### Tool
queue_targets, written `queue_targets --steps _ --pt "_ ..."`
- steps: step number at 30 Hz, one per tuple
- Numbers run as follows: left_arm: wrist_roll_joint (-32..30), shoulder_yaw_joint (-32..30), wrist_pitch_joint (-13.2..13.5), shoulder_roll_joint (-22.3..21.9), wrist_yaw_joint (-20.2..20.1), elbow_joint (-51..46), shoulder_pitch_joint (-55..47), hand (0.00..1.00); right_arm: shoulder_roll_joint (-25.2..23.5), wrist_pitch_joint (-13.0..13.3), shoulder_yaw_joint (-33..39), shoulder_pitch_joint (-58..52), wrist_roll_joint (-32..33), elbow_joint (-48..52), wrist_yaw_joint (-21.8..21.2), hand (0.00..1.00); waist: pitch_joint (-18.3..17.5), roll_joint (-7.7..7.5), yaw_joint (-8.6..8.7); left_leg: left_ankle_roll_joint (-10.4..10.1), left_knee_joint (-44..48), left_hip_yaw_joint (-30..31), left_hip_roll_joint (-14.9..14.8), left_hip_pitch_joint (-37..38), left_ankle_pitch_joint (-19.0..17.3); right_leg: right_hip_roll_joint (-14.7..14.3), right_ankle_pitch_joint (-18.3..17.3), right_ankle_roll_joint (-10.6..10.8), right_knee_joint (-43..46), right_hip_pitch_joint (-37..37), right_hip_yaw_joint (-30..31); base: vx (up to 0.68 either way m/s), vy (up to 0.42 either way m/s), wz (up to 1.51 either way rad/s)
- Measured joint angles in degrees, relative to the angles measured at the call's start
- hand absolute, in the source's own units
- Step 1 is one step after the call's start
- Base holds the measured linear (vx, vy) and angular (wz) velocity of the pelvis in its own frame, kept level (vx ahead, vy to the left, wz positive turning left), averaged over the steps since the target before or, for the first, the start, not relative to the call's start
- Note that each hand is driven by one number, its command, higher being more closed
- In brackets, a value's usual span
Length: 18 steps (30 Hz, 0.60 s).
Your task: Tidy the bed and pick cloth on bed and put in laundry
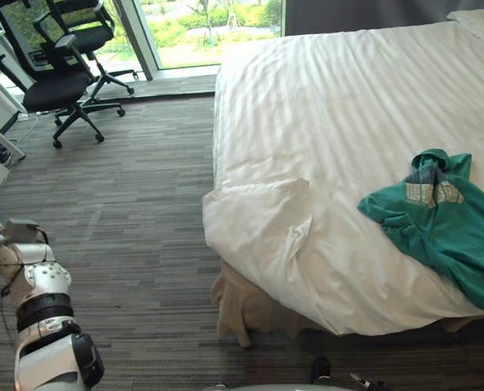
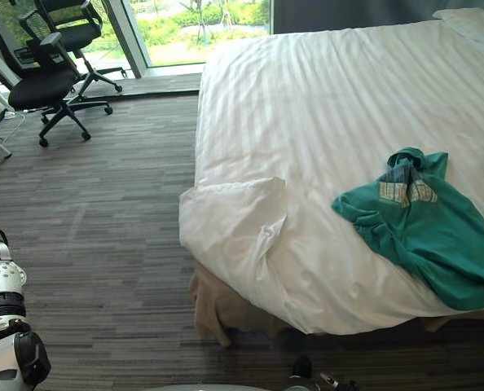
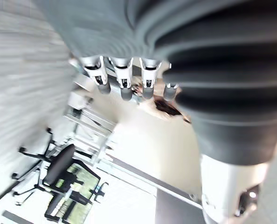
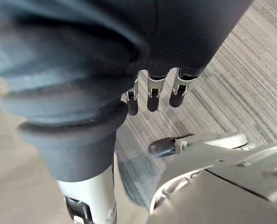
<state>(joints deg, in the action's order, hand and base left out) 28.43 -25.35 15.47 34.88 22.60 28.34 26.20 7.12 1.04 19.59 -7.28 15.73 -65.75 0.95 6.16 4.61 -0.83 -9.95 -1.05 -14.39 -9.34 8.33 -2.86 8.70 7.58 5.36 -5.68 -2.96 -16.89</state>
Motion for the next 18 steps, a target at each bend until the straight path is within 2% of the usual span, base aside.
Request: queue_targets --steps 2,4,5,6,10,12,13,18 --pt "-10.1 3.1 -2.4 0.5 -1.2 -3.6 -0.2 0.00 -0.5 0.9 -1.4 -1.8 0.0 2.9 -0.9 0.00 -0.2 -0.29 0.11 0.7 0.0 -0.3 0.2 0.1 -0.4 0.2 0.2 0.3 0.0 0.6 0.7 -0.04 0.005 -0.10" --pt "-15.4 4.5 -3.8 0.5 -1.5 -5.3 -0.2 0.00 -1.1 1.7 -1.6 -3.8 -0.3 4.8 -1.8 0.00 -0.2 -0.31 0.17 1.3 0.0 -1.1 0.3 0.1 -0.8 0.2 0.6 0.2 0.0 1.2 1.6 -0.10 -0.003 -0.25" --pt "-21.3 6.2 -5.4 0.5 -3.0 -7.2 -0.2 0.00 -1.2 2.3 -1.6 -5.4 -1.2 4.8 -2.4 0.00 -0.2 -0.33 0.54 1.8 0.0 -1.8 0.4 0.1 -1.2 0.2 1.0 0.1 0.0 1.7 2.4 -0.13 -0.010 -0.28" --pt "-24.1 7.9 -6.1 0.5 -4.0 -8.1 -0.3 0.00 -1.5 2.4 -1.3 -6.0 -1.3 4.7 -2.4 0.00 -0.2 -0.40 0.85 1.9 0.1 -2.1 0.5 -0.3 -1.3 0.2 1.3 0.2 -0.1 1.9 2.8 -0.15 -0.012 -0.25" --pt "-33.2 14.8 -7.8 0.2 -7.6 -10.6 -0.5 0.00 -2.1 1.8 0.0 -6.7 -2.9 4.6 -2.6 0.00 -0.4 -0.89 2.99 2.3 0.6 -3.3 0.8 -0.5 -1.6 0.5 1.8 0.7 -0.3 2.9 3.9 -0.16 -0.032 -0.20" --pt "-38.5 18.1 -8.3 -0.1 -9.3 -10.7 -0.2 0.00 -2.1 1.1 0.5 -6.7 -3.0 4.6 -3.4 0.00 -0.3 -0.58 3.87 2.4 0.9 -4.1 0.7 -0.6 -1.8 0.3 1.7 0.6 -0.3 3.4 4.6 -0.13 -0.053 -0.18" --pt "-41.3 20.9 -8.7 -0.4 -10.4 -10.7 0.1 0.00 -2.1 0.8 1.4 -6.7 -3.0 4.6 -3.6 0.00 -0.2 -0.23 4.84 2.3 0.9 -4.2 0.4 -0.6 -1.9 0.1 1.7 0.6 -0.3 3.4 4.6 -0.10 -0.051 -0.12" --pt "-49.5 27.6 -10.3 -1.9 -12.7 -10.3 2.8 0.00 -2.0 0.8 2.6 -6.7 -4.7 4.6 -3.6 0.00 -0.3 0.71 5.29 1.7 0.3 -5.8 0.0 -1.3 -1.8 -0.6 1.8 0.7 -0.3 5.4 6.0 -0.05 -0.036 -0.15"
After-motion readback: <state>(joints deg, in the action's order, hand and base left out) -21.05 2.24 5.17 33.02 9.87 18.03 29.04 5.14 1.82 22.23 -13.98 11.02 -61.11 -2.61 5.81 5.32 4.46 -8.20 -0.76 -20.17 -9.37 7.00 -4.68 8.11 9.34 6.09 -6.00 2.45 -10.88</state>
